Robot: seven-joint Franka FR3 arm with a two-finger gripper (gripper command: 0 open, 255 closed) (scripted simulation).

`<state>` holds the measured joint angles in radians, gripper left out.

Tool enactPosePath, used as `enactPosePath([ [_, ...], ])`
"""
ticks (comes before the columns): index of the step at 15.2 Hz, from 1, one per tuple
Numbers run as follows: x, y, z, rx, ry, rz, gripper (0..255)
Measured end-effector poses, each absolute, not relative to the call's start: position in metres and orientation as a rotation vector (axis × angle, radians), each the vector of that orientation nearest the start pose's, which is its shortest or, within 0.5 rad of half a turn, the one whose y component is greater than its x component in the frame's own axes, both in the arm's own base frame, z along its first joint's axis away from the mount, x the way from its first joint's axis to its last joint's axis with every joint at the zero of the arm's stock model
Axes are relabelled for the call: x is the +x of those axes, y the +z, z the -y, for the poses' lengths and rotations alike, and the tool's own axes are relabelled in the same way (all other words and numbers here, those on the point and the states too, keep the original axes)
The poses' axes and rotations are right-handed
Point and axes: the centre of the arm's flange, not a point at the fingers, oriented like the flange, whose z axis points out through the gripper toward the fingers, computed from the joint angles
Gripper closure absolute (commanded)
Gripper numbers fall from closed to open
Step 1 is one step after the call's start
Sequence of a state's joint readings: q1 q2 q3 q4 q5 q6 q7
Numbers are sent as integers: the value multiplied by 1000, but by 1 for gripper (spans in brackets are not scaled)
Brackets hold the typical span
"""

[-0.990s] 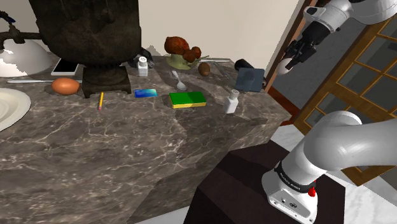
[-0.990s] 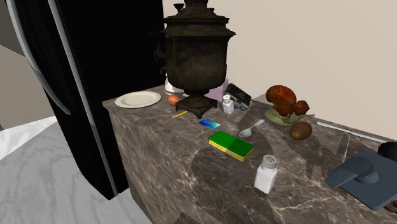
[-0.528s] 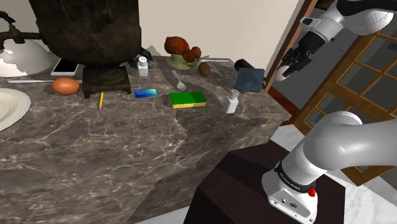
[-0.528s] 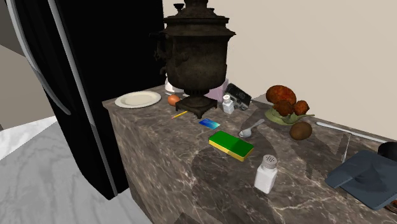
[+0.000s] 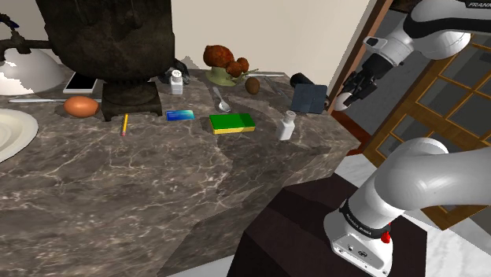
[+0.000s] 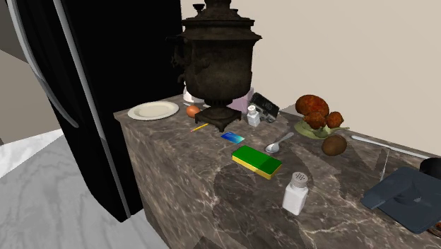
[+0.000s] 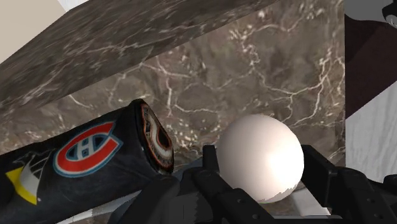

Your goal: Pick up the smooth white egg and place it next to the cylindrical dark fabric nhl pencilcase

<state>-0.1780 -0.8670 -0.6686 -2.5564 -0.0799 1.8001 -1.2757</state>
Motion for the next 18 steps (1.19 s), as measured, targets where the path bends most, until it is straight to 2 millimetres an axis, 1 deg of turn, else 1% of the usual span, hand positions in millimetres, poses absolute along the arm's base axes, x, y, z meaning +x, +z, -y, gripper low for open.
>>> enactPosePath([
  [5,209,452,265,-2712,-489,908,255],
  [11,207,422,265,-2712,-489,908,255],
  [13,207,418,265,-2712,-489,908,255],
  [18,207,417,265,-2712,-489,908,255],
])
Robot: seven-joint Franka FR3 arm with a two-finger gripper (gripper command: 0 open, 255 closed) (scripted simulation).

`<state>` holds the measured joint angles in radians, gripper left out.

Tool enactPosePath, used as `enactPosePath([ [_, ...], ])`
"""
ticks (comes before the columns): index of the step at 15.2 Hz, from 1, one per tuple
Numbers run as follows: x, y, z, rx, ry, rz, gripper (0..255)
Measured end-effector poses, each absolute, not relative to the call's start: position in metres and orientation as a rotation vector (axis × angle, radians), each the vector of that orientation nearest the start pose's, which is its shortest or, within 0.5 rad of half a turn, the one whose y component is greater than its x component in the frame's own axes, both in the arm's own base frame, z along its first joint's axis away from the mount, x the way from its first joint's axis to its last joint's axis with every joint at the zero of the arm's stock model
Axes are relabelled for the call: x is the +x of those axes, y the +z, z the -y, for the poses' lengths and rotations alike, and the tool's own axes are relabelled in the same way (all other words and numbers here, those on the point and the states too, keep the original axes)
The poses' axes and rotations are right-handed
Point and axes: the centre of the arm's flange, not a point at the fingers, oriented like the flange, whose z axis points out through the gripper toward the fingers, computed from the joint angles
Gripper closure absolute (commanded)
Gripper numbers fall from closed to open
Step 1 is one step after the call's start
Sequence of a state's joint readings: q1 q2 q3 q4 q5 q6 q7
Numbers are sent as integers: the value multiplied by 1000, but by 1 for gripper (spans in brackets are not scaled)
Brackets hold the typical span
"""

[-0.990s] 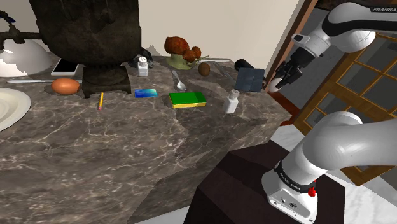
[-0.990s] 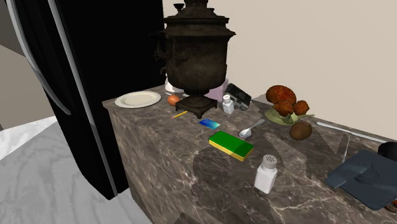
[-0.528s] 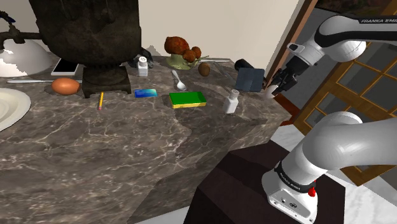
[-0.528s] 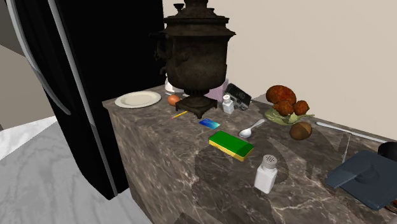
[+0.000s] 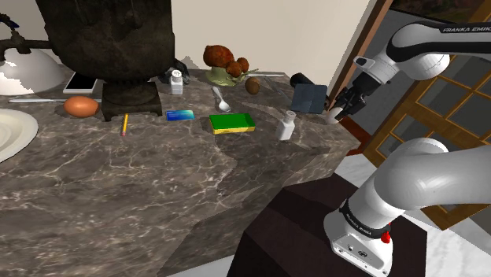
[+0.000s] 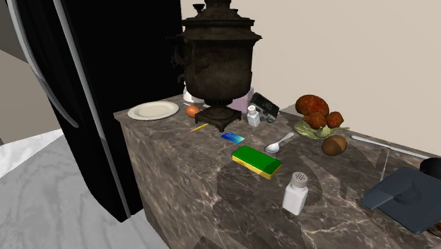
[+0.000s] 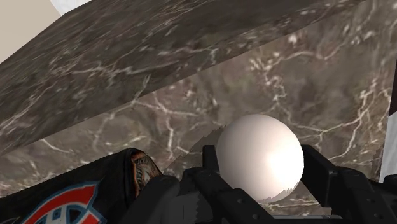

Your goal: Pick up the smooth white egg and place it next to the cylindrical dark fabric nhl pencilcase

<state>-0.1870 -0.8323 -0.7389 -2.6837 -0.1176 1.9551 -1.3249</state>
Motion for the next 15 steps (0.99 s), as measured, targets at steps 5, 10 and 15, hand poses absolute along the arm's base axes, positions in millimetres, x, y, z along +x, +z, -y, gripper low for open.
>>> enactPosePath([
  [5,207,417,265,-2713,-490,908,0],
  [10,202,441,275,-2713,-490,908,0],
  [15,195,462,281,-2713,-490,908,0],
])
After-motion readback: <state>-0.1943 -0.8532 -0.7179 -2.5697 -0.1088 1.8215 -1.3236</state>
